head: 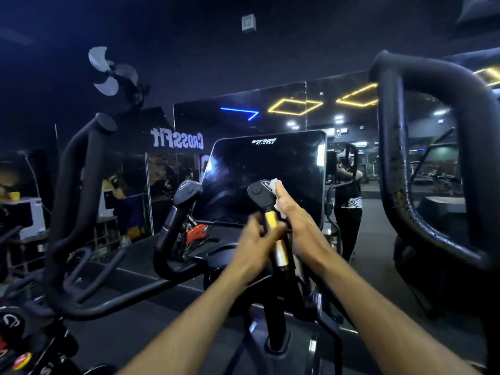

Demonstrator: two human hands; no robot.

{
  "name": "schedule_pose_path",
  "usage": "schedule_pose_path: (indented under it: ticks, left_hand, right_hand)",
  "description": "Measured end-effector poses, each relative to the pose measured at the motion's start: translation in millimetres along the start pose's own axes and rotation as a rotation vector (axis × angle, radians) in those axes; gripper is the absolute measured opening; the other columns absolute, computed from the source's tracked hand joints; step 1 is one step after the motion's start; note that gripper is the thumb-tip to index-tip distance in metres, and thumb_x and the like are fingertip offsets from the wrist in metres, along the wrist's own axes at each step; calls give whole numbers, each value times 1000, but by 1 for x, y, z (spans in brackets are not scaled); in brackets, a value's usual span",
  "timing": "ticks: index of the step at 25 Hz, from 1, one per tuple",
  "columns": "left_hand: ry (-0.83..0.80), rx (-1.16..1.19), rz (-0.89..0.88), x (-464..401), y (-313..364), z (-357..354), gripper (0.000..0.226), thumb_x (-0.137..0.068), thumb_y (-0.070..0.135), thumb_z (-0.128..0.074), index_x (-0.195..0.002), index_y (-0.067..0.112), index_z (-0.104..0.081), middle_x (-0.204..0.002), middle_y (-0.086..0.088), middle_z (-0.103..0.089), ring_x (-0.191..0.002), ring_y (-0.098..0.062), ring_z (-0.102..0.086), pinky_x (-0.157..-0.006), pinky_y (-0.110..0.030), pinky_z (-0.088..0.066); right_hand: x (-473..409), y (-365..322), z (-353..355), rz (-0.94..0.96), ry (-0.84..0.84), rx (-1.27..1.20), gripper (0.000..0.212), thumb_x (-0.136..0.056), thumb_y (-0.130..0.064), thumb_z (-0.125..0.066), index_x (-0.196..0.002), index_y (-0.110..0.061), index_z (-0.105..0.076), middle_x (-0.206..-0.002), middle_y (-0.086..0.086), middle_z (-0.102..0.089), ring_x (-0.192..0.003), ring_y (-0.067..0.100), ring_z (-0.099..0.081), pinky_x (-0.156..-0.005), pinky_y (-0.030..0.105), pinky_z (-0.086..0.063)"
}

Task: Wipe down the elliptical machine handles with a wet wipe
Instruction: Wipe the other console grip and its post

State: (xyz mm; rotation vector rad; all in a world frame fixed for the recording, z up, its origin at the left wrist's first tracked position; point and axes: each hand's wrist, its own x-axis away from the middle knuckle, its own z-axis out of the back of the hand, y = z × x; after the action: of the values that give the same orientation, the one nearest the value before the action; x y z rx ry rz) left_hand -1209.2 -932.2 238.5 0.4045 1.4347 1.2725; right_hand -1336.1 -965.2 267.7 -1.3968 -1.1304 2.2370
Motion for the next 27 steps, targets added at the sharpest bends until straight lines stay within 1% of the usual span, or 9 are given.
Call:
schedule_pose_path:
  ticks: [3, 5, 7, 13, 15, 17, 20, 23, 27]
  left_hand:
    - [201, -565, -467, -27, 12, 62, 65, -94, 29, -50, -157, 16, -43, -145, 1, -53, -133, -18, -48, -117, -31, -35]
    - [115, -946, -906, -47, 25, 82, 59, -87, 10, -47, -145, 10, -60, -144, -6, -61, -132, -25, -54, -115, -39, -41]
    - [22, -1064, -1067, -59, 28, 82, 53, -85, 6, -45, -131, 9, -71, -135, -4, -69, -125, -31, -62, -102, -52, -52]
    - [106, -998, -1031, -56, 11, 73, 55, -86, 3, -49, -135, 16, -70, -133, 4, -68, -131, -25, -58, -107, -47, -46]
    - [127, -1016, -1034, -56, 14, 73, 55, -86, 4, -46, -134, 17, -71, -131, 5, -69, -133, -25, -55, -109, -46, -43]
    - [136, -1054, -1055, -56, 15, 74, 56, -84, 4, -46, -132, 17, -72, -130, 5, -69, -135, -28, -54, -109, -47, -41]
    - [156, -1118, -1070, -53, 15, 75, 62, -79, 2, -49, -135, 18, -70, -129, 2, -59, -135, -29, -48, -109, -46, -35]
    - [199, -1160, -1035, -48, 15, 76, 66, -78, 6, -47, -138, 21, -68, -110, -1, -48, -105, -24, -48, -92, -45, -40]
    - [171, -1230, -1014, -44, 18, 78, 65, -83, 11, -41, -142, 21, -64, -95, -3, -52, -84, -21, -44, -78, -38, -35]
  right_hand:
    - [-11, 3, 5, -47, 54, -366, 72, -94, -51, -51, -149, -4, -45, -151, 14, -46, -143, 25, -41, -122, 41, -30]
    - [-18, 6, 4, -32, 83, -549, 56, -104, -37, -30, -146, -4, -49, -144, 16, -56, -135, 25, -52, -116, 37, -39]
    - [-19, 6, 2, -57, 58, -634, 53, -108, -29, -20, -147, -7, -47, -144, 12, -57, -132, 18, -55, -108, 28, -47]
    - [4, 41, -11, 88, -28, -209, 63, -101, -30, -28, -161, -23, -9, -167, -19, -8, -149, -11, -10, -126, 23, -7]
    - [-7, 40, -11, 100, -14, -200, 69, -96, -31, -28, -162, -22, -10, -168, -15, -9, -149, -9, -10, -126, 25, -7]
    - [-27, 36, -6, 94, -13, -312, 65, -95, -37, -30, -159, -22, -28, -163, -10, -32, -148, -1, -28, -125, 29, -18]
    - [-58, 25, 7, 4, -75, -568, 60, -92, -38, -29, -136, -7, -56, -129, 11, -63, -116, 23, -57, -104, 37, -41]
    - [-79, 5, 12, -104, -173, -629, 63, -95, -36, -19, -120, 7, -58, -92, 19, -68, -74, 20, -61, -70, 29, -50]
    - [-101, -3, 11, -211, -290, -565, 70, -95, -40, -14, -100, 10, -62, -92, 29, -63, -61, 23, -58, -55, 23, -48]
